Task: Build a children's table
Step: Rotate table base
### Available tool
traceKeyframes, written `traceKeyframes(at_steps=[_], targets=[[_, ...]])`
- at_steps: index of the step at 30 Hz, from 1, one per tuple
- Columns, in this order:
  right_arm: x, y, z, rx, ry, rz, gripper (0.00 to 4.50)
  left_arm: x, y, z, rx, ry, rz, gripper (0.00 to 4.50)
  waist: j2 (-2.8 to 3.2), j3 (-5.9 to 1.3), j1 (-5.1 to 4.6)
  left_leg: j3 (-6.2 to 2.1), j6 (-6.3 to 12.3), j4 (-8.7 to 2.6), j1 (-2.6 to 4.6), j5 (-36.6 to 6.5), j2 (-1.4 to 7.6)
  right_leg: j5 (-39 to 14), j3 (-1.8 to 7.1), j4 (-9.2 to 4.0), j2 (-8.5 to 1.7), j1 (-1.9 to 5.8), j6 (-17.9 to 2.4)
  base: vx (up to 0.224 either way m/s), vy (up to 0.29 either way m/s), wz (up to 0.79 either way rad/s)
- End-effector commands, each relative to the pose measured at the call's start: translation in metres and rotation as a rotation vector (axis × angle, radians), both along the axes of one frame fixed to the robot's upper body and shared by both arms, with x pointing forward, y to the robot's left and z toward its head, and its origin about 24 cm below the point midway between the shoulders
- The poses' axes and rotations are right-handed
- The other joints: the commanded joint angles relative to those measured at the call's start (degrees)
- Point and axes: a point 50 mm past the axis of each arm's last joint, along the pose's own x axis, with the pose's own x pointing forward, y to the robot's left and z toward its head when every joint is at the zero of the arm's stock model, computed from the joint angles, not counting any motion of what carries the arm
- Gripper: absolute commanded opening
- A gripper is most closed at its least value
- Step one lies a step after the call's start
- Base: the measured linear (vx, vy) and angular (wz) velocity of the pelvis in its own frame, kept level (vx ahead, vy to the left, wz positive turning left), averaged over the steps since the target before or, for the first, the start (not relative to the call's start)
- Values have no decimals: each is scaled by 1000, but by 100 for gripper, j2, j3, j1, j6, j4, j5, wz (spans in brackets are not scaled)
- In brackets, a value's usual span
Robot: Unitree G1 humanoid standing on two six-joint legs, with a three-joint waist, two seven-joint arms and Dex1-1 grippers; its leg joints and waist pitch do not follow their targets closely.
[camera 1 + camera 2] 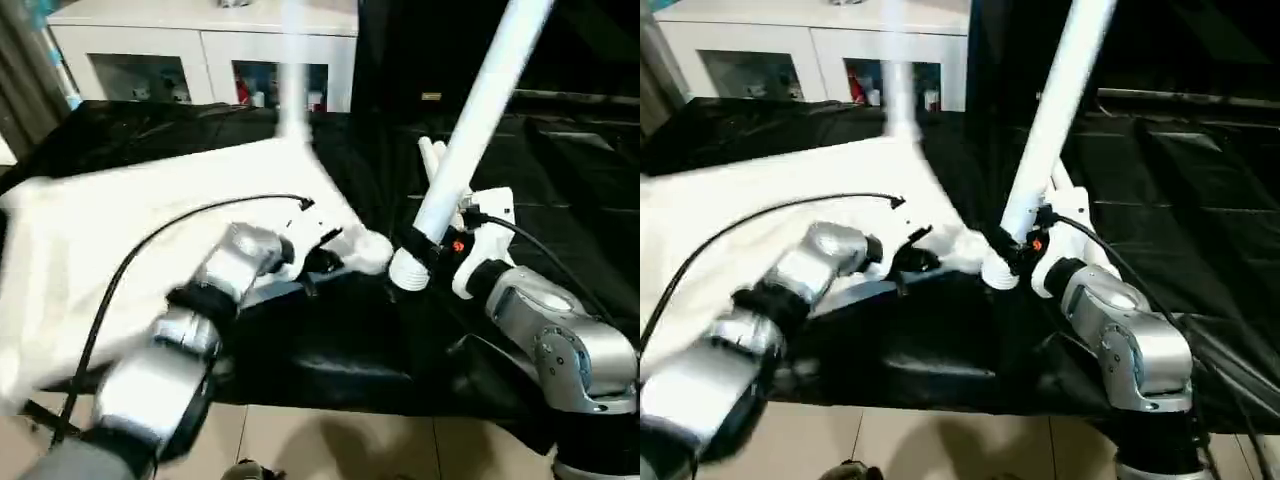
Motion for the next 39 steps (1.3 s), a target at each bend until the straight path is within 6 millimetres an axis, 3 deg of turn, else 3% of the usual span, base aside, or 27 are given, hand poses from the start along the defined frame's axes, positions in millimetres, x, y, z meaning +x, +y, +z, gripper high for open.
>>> traceKeyframes(at_steps=[1, 8, 9, 15, 18, 25, 28, 30, 32, 35, 39], targets=[[2, -1, 6, 20, -16, 3, 189, -3, 7, -7, 56, -13, -6, 0, -45, -447, 39, -70, -16, -452, 146, -1867, 139, -1842, 139, -489, -264, 230, -1103, 0, 0, 0], [8, -2, 7, -94, -124, 2, 189, -15, 10, -3, 56, -90, -115, 0, -35, -449, 27, -64, -138, -463, 142, -1986, 146, -1885, 152, -485, -275, 185, -983, 0, 0, 0], [8, -2, 5, -125, -138, 2, 189, -17, 12, -2, 58, -98, -128, 47, -37, -451, 24, -60, -140, -463, 136, -1970, 137, -1876, 151, -483, -267, 196, -981, 0, 0, 0], [4, 0, -1, -104, -132, -6, 189, -18, 25, 9, 38, -136, -106, 81, -24, -448, 21, -63, -124, -476, 140, -2015, 149, -1827, 157, -463, -255, 172, -987, 0, 0, 0], [3, 3, 2, -65, -149, -6, 189, -20, 31, 24, -41, -158, -90, 81, 13, -458, 23, -72, -158, -480, 147, -2086, 153, -1786, 154, -449, -259, 171, -1027, 0, 0, 0], [-2, 3, 9, -51, -179, -71, 189, -30, 37, 62, -259, -270, -6, 81, 20, -447, 12, -60, -205, -490, 143, -2137, 163, -1670, 156, -420, -227, 152, -1068, 0, 0, 0], [-7, 0, 12, -61, -172, -123, 189, -32, 42, 88, -421, -426, 167, 81, 13, -417, 5, -63, -234, -490, 140, -2264, 153, -1919, 150, -453, -222, 150, -983, 0, 0, 0], [-11, -2, 15, -104, -212, -173, 189, -34, 47, 92, -499, -425, 315, 81, 9, -412, -5, -65, -265, -488, 143, -2313, 159, -2051, 157, -462, -218, 146, -887, 0, 0, 0], [-16, -2, 16, -165, -257, -226, 189, -42, 44, 89, -540, -472, 428, 81, -4, -383, -12, -66, -271, -490, 119, -2353, 155, -2138, 152, -512, -210, 145, -792, 0, 0, 0], [-22, 2, 14, -152, -248, -244, 189, -57, 33, 75, -551, -470, 487, 81, -11, -370, -48, -67, -199, -495, 98, -2470, 112, -2714, 144, -607, -180, 116, -406, 0, 0, 0], [-26, 5, 11, -216, -269, -234, 189, -65, 23, 61, -509, -443, 503, 81, -2, -385, -35, -93, -234, -484, 114, -2583, 105, -2950, 136, -646, -161, 70, -126, 0, 0, 0]])
